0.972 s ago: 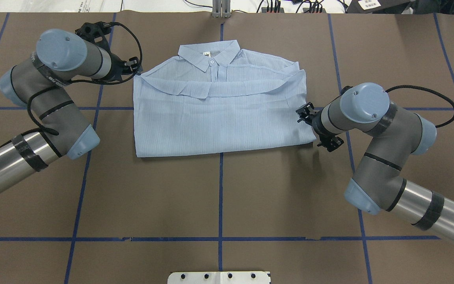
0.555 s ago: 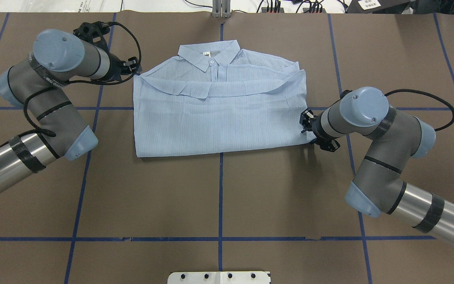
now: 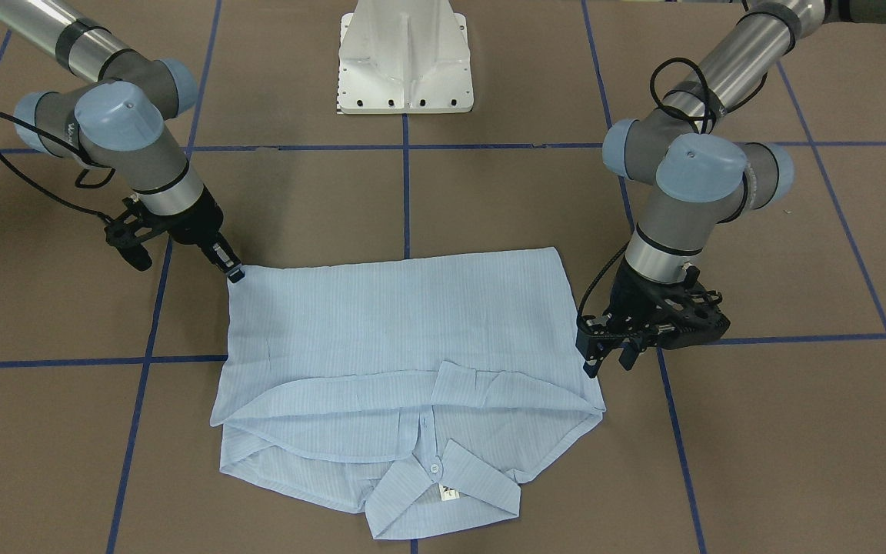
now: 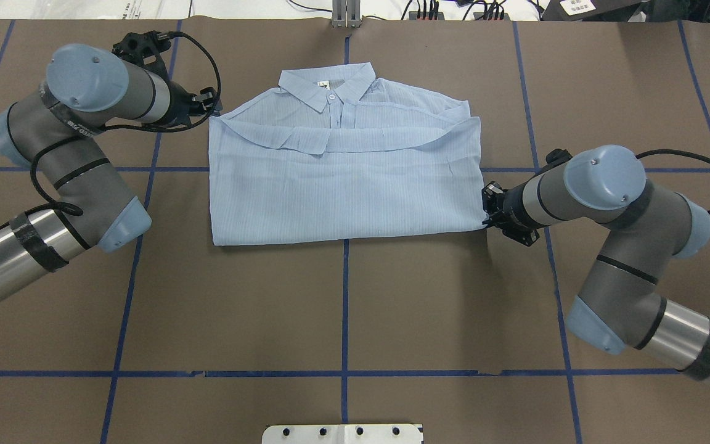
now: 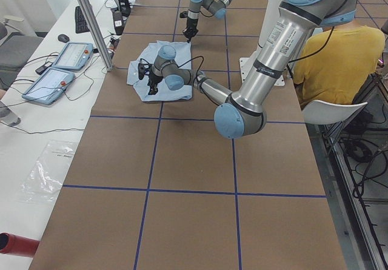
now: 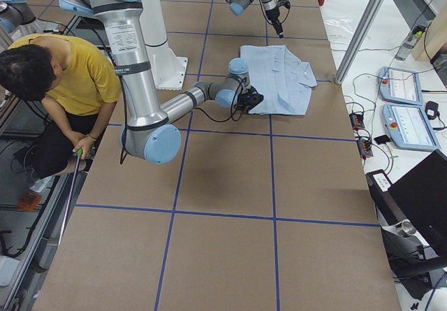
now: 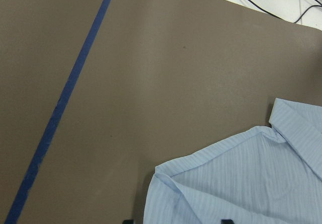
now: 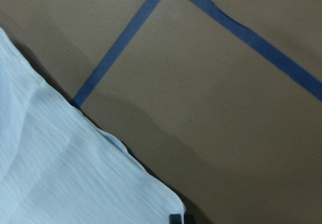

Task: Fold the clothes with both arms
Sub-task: 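Grasp the shirt edge with the right gripper and drag it nearer the robot, rotating it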

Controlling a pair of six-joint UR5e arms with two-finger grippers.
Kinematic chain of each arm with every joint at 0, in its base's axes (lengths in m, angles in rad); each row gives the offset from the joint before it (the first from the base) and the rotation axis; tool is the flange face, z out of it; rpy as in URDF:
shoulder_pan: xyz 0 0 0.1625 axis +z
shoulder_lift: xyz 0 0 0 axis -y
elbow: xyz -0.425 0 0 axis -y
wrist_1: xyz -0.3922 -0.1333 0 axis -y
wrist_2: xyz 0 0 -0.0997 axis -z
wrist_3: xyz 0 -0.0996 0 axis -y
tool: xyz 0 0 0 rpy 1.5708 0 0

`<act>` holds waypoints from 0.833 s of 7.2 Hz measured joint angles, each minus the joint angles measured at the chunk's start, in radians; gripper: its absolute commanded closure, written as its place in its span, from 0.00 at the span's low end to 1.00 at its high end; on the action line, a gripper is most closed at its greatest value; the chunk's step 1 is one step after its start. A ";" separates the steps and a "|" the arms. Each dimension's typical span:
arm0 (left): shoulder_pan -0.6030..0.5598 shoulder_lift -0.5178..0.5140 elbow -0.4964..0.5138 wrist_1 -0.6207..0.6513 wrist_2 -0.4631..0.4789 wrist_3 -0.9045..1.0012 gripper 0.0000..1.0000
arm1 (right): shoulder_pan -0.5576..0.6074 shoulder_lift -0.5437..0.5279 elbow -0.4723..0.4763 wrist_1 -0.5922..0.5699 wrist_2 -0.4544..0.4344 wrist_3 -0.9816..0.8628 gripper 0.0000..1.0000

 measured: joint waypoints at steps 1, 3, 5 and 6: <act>0.000 0.000 -0.012 0.002 -0.001 -0.006 0.35 | -0.005 -0.053 0.077 -0.003 0.032 0.019 1.00; 0.012 0.011 -0.083 0.009 -0.011 -0.062 0.35 | -0.082 -0.170 0.243 -0.007 0.067 0.074 1.00; 0.044 0.017 -0.184 0.064 -0.047 -0.141 0.35 | -0.193 -0.244 0.395 -0.007 0.108 0.136 1.00; 0.060 0.017 -0.232 0.113 -0.055 -0.157 0.35 | -0.247 -0.252 0.431 -0.007 0.155 0.156 1.00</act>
